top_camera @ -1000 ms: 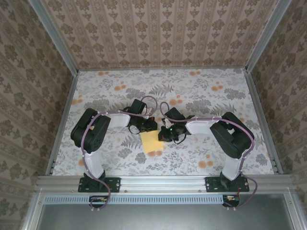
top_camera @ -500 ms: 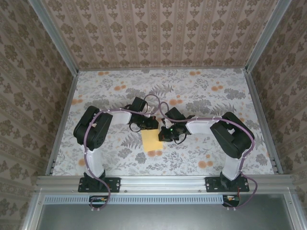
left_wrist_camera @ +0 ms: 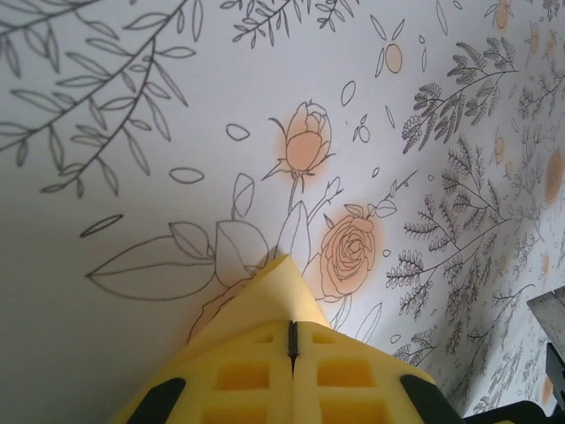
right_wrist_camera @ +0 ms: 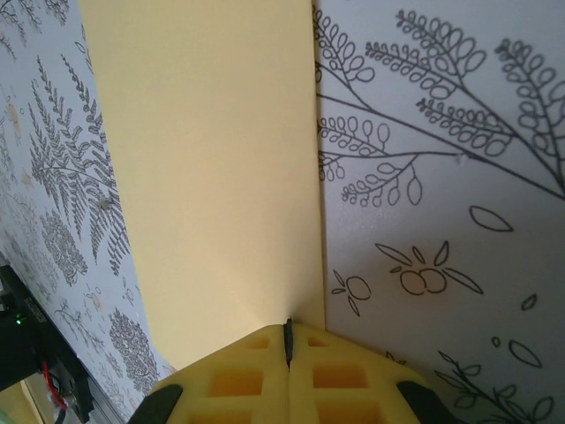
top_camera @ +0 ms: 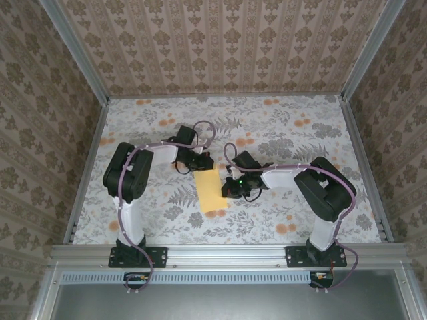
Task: Fold a paper plane with a square sheet of paper (pick it up from the middle)
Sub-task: First fold in half a square sheet of paper at the center of the table.
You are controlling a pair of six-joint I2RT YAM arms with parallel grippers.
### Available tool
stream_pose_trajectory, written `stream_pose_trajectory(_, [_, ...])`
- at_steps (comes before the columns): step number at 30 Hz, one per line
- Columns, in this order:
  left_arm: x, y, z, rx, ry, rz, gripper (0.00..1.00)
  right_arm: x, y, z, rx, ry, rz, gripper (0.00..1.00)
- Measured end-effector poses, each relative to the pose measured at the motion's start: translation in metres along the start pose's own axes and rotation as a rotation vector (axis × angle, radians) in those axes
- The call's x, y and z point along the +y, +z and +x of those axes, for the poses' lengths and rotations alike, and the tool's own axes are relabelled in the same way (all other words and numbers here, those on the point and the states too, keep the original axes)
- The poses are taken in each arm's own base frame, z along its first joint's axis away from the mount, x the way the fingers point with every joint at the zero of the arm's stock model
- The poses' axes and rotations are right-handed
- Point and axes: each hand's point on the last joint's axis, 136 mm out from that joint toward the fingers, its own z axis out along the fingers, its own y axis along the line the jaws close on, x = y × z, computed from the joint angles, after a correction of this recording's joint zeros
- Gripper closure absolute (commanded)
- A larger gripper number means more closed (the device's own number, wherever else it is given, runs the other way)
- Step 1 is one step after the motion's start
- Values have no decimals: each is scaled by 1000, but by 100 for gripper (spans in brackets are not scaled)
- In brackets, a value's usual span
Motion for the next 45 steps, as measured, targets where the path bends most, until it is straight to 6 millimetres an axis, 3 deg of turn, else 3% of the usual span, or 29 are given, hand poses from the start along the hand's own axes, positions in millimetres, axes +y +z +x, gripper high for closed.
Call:
stream_pose_trajectory(9, [8, -10, -19, -49, 12, -31, 100, -1, -2, 7, 23, 8, -5, 100])
stream_pose_trajectory(14, [-25, -11, -9, -58, 96, 0, 100, -1, -2, 10, 34, 14, -5, 100])
stream_pose_trajectory(19, [-51, 4, 15, -16, 165, 29, 100, -1, -2, 11, 38, 16, -5, 100])
stream_pose_trajectory(31, [-34, 20, 34, 23, 142, 18, 100, -1, -2, 11, 38, 16, -5, 100])
stream_pose_trajectory(40, [-30, 18, 30, 37, 115, 36, 100, -1, -2, 11, 39, 16, -5, 100])
stream_pose_trajectory(45, [-23, 16, 17, 40, 98, 37, 100, -2, -2, 11, 39, 16, -5, 100])
